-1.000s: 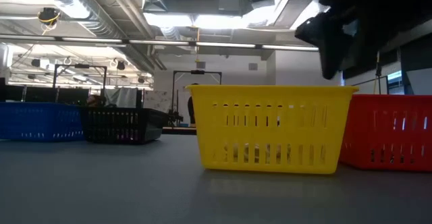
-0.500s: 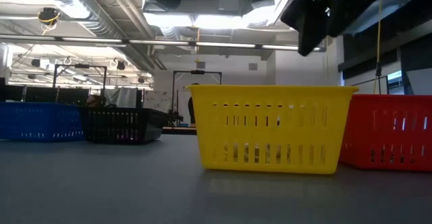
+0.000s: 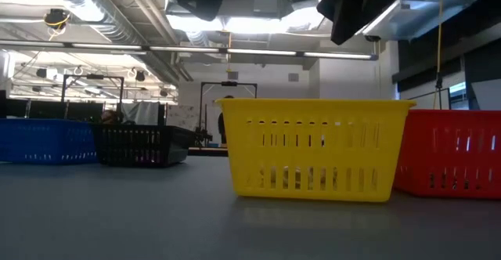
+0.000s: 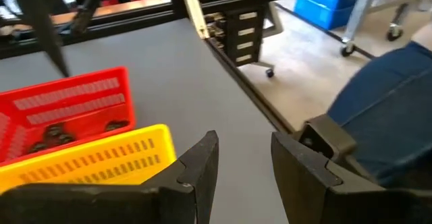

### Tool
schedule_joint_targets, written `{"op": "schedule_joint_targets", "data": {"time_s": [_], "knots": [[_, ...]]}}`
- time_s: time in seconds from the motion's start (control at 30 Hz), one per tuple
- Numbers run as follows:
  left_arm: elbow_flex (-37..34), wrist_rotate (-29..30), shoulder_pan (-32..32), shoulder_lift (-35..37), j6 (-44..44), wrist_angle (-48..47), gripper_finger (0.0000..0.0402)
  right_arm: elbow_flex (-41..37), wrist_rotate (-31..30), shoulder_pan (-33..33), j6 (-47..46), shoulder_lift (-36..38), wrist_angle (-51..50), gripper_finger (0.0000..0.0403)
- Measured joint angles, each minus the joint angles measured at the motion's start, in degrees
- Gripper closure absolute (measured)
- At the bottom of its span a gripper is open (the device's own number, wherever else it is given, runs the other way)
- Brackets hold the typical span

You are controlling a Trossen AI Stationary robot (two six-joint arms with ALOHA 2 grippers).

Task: Sort Halloween decoration
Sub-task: Put the bone toy into the blue bin

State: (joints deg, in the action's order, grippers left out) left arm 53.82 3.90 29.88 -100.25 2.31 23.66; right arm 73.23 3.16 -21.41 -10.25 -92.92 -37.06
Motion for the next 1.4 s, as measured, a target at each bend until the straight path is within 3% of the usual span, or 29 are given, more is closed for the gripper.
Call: {"op": "schedule_joint_targets", "data": {"time_s": [0.23,1.0,1.17,1.4], "knots": [[0.0,3.0,-0.1,0.0,0.0,-0.3,0.0273,0.0,0.0,0.0,0.0,0.0,0.1,0.0182],[0.0,3.1,-0.1,0.0,0.3,-0.5,0.0273,0.0,0.0,0.0,1.6,0.0,0.1,0.0182],[0.0,3.1,-0.1,0.0,0.6,-0.5,0.0273,0.0,-2.3,0.1,3.7,0.0,0.4,0.0182],[0.0,4.6,-0.1,0.0,6.7,-0.4,0.0273,0.0,-2.1,0.1,5.5,0.0,0.4,0.0182]]}}
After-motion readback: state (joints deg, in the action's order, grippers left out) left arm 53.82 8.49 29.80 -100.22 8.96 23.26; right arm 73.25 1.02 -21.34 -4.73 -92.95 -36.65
